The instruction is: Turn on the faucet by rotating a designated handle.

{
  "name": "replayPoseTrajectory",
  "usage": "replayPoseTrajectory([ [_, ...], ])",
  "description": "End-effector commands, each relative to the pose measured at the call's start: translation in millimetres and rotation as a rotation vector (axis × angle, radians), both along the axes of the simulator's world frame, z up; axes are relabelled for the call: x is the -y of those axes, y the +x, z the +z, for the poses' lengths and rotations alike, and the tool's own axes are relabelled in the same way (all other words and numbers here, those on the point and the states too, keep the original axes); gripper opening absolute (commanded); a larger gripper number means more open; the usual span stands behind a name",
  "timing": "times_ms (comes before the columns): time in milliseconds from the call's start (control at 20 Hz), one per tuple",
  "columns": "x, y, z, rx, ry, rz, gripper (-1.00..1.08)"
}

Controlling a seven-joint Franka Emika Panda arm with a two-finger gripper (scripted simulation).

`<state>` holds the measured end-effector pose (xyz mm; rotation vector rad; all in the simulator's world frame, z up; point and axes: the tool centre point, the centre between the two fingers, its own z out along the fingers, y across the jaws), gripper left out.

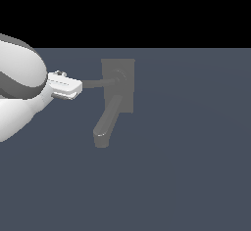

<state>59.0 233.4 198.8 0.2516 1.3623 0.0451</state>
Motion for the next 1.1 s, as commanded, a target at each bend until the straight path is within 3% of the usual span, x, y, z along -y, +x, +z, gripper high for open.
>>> replayPoseTrajectory([
  [0, 8, 0, -22, -0.046, -0.026, 0.001, -1.00],
  [300, 19, -4, -56, -0.115, -0.058, 0.004, -1.00],
  [750, 47, -1, -67, -0.161, -0.120, -0.024, -1.00],
  [1050, 49, -12, -87, -0.217, -0.152, -0.011, -1.00],
])
